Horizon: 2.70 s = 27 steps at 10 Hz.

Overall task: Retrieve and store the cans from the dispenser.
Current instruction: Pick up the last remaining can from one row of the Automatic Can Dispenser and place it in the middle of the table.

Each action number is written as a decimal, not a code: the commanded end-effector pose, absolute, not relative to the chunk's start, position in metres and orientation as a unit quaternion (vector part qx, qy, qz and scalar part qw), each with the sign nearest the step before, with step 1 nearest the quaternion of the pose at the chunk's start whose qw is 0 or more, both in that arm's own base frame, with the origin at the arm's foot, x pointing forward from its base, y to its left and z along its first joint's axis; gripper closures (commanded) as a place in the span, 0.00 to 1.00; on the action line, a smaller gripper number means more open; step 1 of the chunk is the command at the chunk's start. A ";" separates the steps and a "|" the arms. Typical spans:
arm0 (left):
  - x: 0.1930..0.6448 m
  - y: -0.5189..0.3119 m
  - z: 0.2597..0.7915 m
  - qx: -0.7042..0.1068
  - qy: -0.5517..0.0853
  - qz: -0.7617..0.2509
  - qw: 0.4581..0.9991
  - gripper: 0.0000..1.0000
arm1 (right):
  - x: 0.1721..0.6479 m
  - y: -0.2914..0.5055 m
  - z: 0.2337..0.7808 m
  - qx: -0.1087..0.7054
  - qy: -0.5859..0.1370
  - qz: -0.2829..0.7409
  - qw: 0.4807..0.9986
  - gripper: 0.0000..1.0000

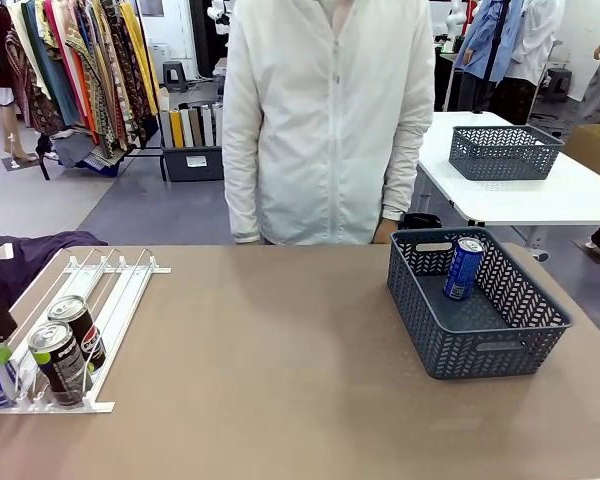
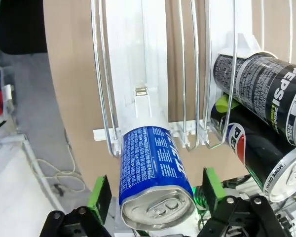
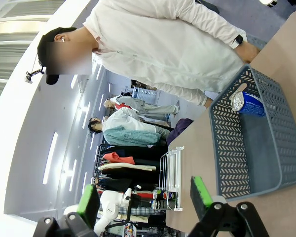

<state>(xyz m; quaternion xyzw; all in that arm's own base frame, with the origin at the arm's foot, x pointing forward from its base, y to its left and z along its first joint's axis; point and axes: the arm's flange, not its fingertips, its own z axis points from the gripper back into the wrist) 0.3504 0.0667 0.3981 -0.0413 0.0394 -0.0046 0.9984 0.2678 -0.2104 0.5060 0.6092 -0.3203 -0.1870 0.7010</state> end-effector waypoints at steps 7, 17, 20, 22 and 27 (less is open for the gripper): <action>0.300 0.055 0.377 -0.027 0.019 -0.011 0.999 1.00 | 0.271 -0.209 0.509 0.615 -0.332 -0.184 0.692 0.00; 0.234 0.097 0.559 -0.094 -0.163 -0.035 0.981 1.00 | 0.271 -0.209 0.509 0.615 -0.332 -0.184 0.692 0.00; 0.229 0.088 0.566 -0.061 -0.138 -0.033 0.988 1.00 | 0.271 -0.209 0.509 0.615 -0.332 -0.184 0.692 0.00; 0.229 0.088 0.566 -0.061 -0.138 -0.033 0.988 1.00 | 0.271 -0.209 0.509 0.615 -0.332 -0.184 0.692 0.00; 0.270 -0.001 0.591 -0.082 -0.147 -0.039 0.985 1.00 | 0.271 -0.209 0.509 0.615 -0.332 -0.184 0.692 0.00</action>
